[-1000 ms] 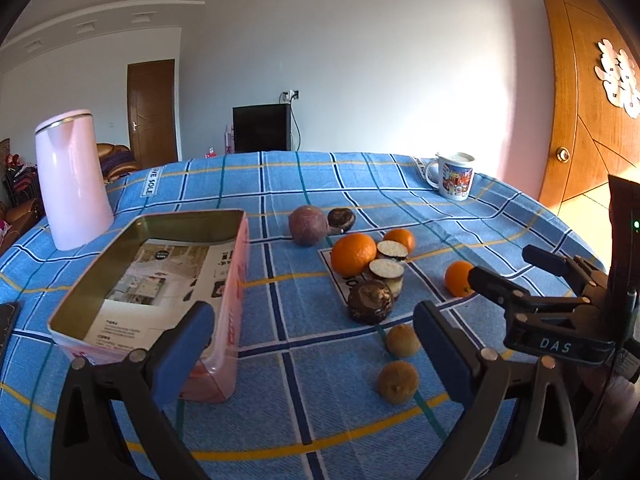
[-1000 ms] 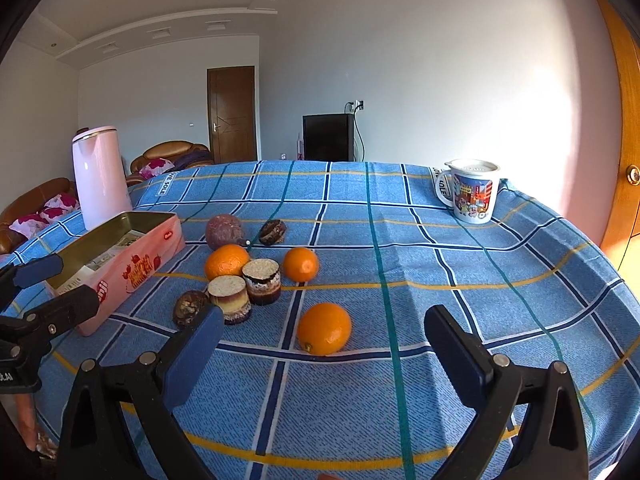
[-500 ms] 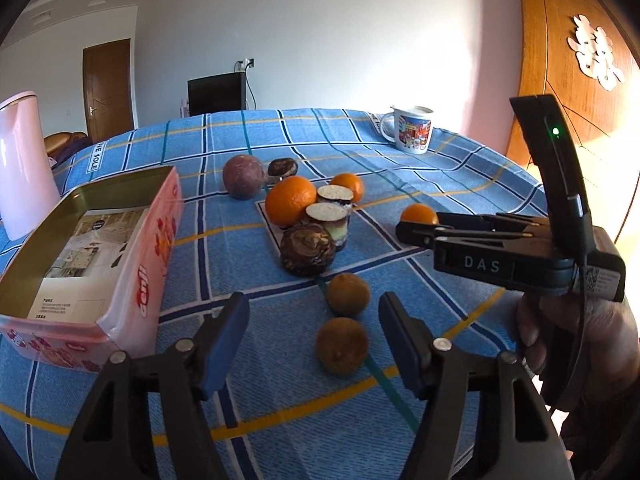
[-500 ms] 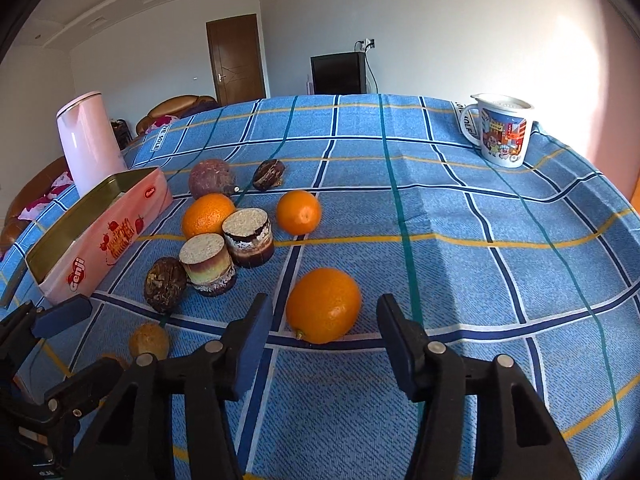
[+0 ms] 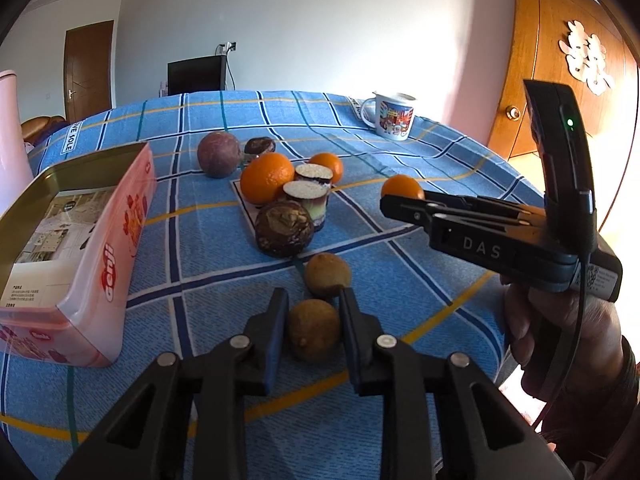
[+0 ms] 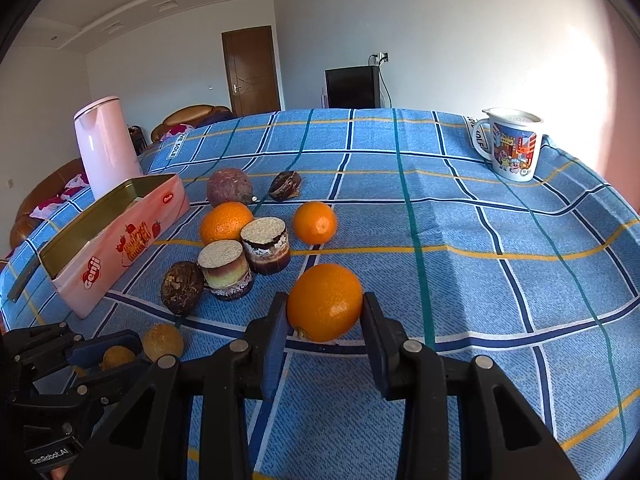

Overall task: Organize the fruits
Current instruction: 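Grasp the large orange with the right tool while the left tool grasps a small brown fruit, then carry the orange with the right tool while the left tool carries the brown fruit to the pink tin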

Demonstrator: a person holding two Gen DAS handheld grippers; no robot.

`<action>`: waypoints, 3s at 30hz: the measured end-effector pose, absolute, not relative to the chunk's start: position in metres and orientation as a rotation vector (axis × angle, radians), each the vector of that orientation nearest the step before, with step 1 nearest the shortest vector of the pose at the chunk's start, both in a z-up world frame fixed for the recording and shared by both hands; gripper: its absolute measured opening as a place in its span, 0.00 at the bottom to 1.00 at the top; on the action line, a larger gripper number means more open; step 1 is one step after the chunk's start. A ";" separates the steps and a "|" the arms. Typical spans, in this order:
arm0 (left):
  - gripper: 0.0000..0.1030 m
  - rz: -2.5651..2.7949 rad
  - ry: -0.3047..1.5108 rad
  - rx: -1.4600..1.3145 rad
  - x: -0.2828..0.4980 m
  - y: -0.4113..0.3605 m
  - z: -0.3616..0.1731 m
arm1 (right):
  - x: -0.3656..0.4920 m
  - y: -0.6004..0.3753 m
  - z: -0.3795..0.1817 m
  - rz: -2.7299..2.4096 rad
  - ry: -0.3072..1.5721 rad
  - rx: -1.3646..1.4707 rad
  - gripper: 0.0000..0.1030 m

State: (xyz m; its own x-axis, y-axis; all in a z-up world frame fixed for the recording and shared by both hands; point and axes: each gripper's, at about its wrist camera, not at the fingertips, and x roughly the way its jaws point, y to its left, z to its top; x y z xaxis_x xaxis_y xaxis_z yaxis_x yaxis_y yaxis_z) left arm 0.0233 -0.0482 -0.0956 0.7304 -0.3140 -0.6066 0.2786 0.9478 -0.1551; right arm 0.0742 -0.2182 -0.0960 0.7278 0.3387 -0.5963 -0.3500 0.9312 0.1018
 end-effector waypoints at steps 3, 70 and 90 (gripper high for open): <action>0.27 -0.314 0.650 -0.049 0.020 -0.046 -0.091 | 0.069 -0.219 -0.094 0.394 0.616 -0.018 0.37; 0.27 -0.028 0.396 0.012 0.016 0.026 -0.031 | 0.036 -0.175 -0.043 0.534 0.341 -0.140 0.37; 0.27 0.058 0.511 -0.071 0.059 0.100 -0.041 | 0.090 -0.063 -0.026 0.722 0.475 -0.151 0.37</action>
